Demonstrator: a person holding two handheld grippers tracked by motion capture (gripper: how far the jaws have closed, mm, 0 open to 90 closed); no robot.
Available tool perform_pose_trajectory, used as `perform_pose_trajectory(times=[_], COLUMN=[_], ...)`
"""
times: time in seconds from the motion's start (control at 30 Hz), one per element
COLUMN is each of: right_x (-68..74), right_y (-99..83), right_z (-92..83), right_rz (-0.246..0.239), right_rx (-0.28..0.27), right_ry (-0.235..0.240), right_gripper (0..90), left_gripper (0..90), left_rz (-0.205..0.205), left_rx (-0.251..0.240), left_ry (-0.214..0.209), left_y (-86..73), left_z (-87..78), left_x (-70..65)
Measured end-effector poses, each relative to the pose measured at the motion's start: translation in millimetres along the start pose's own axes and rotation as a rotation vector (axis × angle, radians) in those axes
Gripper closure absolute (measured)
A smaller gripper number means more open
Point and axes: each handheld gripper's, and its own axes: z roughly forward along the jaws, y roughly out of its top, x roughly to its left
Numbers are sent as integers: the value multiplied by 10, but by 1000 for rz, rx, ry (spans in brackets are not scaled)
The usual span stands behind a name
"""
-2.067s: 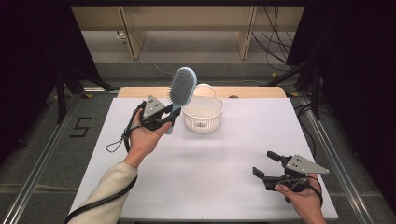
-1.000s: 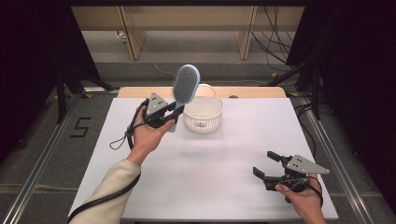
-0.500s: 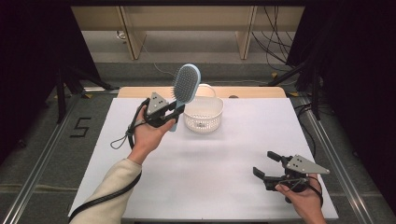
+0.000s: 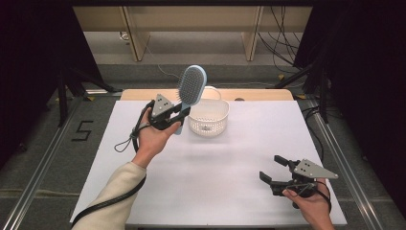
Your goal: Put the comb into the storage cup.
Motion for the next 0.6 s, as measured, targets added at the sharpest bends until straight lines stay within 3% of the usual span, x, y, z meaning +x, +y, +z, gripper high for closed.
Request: perform_pose_trajectory(times=[0.6], right_x=[-1], right_y=[-2], right_z=[-2], right_rz=[0], right_rx=[1], right_ry=[0], right_gripper=[159], left_gripper=[698], left_rz=[6], left_rx=[2], left_ry=[-2], left_y=[24], left_z=[47], left_x=[-13])
